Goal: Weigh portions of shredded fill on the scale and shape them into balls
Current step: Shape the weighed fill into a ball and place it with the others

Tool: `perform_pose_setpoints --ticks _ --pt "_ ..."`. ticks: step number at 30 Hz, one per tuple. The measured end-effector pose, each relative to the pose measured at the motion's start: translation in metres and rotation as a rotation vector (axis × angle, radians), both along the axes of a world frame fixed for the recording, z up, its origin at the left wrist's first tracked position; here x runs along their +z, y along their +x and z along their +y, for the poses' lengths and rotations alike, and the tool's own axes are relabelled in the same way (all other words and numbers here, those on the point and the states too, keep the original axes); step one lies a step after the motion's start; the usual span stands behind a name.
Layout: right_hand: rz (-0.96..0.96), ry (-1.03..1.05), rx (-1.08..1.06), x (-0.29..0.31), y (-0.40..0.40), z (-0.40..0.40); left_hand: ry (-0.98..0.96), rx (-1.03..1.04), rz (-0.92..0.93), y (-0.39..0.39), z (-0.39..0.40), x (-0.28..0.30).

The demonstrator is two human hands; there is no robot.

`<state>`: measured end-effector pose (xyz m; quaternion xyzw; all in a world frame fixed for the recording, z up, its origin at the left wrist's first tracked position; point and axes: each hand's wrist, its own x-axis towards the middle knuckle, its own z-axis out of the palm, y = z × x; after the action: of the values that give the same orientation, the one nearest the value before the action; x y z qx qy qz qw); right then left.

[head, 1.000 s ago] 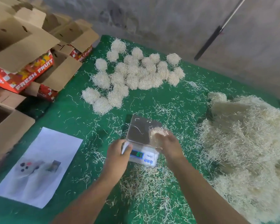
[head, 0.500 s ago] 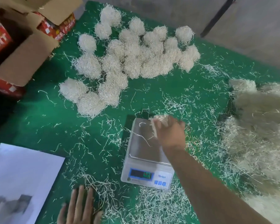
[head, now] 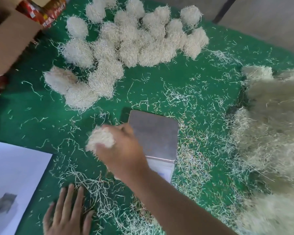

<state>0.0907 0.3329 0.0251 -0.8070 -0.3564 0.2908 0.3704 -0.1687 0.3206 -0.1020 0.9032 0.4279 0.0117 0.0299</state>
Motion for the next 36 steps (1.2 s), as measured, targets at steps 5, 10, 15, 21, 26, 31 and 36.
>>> perform_pose_setpoints --ticks 5,10,15,21,26,31,36 --pt "-0.095 -0.050 -0.165 0.013 0.073 -0.039 -0.025 -0.079 0.091 -0.007 0.003 0.003" --pt "-0.247 -0.191 -0.038 0.011 0.100 -0.071 -0.078 -0.019 0.008 0.003 -0.004 0.008" --pt "-0.186 -0.129 -0.060 0.012 0.097 -0.079 -0.135 -0.045 0.023 -0.004 -0.002 0.010" --pt "-0.183 -0.050 -0.062 0.029 0.093 -0.101 -0.161 -0.068 0.060 -0.015 0.000 -0.004" --pt "-0.271 -0.069 -0.095 0.040 0.100 -0.123 -0.151 -0.066 0.071 -0.019 0.001 -0.014" --pt "-0.228 -0.087 -0.128 0.045 0.099 -0.131 -0.167 -0.062 0.092 -0.021 0.002 -0.013" --pt "-0.233 -0.098 -0.132 0.051 0.092 -0.134 -0.176 -0.051 0.079 -0.019 0.002 -0.010"
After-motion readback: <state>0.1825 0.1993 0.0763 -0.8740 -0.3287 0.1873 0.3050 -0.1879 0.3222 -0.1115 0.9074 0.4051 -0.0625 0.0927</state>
